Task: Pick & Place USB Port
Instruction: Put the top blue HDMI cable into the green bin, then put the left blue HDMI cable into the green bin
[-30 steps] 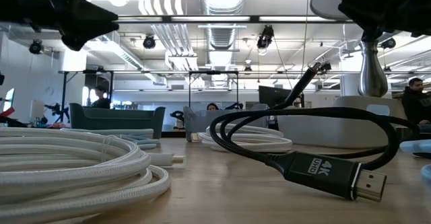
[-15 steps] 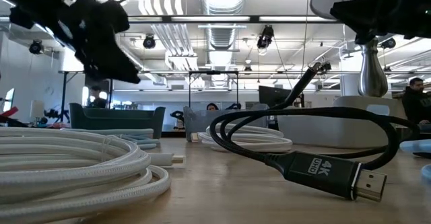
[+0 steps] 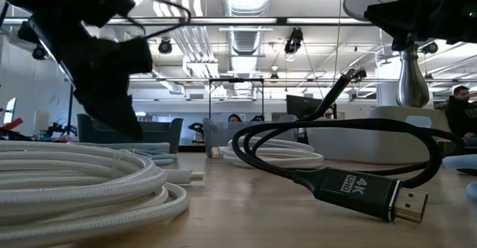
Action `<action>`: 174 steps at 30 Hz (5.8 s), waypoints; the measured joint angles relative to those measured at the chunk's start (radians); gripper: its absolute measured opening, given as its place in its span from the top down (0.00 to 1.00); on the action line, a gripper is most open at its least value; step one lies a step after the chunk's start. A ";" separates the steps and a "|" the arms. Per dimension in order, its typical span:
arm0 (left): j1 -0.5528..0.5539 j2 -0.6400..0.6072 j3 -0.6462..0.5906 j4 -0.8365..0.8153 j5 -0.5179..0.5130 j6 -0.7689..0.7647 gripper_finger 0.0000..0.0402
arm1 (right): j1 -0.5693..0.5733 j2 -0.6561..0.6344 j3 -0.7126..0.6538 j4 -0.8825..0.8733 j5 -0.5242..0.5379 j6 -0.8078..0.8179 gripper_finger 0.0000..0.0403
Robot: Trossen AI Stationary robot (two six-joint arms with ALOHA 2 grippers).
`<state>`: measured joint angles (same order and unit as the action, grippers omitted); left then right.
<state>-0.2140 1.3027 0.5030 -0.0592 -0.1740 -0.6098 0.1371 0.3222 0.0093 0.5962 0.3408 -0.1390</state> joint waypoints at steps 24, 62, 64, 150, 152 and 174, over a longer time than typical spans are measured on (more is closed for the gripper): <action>0.001 0.224 0.003 0.056 -0.018 -0.079 0.78 | 0.000 0.000 0.004 0.148 0.002 -0.105 0.83; 0.140 0.002 0.410 -0.922 -0.567 0.083 0.92 | -0.001 0.055 0.032 0.140 0.002 -0.127 0.83; 0.186 0.007 0.361 -0.894 -0.564 0.101 0.93 | -0.001 0.055 0.032 0.140 0.002 -0.128 0.83; -0.627 0.229 0.285 -0.559 0.082 -0.390 0.56 | 0.002 1.411 1.230 -0.989 0.027 0.093 0.53; -0.627 0.233 0.287 -0.557 0.079 -0.392 0.58 | 0.002 1.407 1.234 -0.996 0.028 0.085 0.53; -0.592 0.235 0.501 -0.702 -0.136 -0.386 0.91 | 0.002 1.119 1.145 -1.301 0.025 0.257 0.53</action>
<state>-0.8062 1.5373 1.0039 -0.7612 -0.3103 -0.9959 0.1394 1.4411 1.1542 -0.7048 0.3656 0.1177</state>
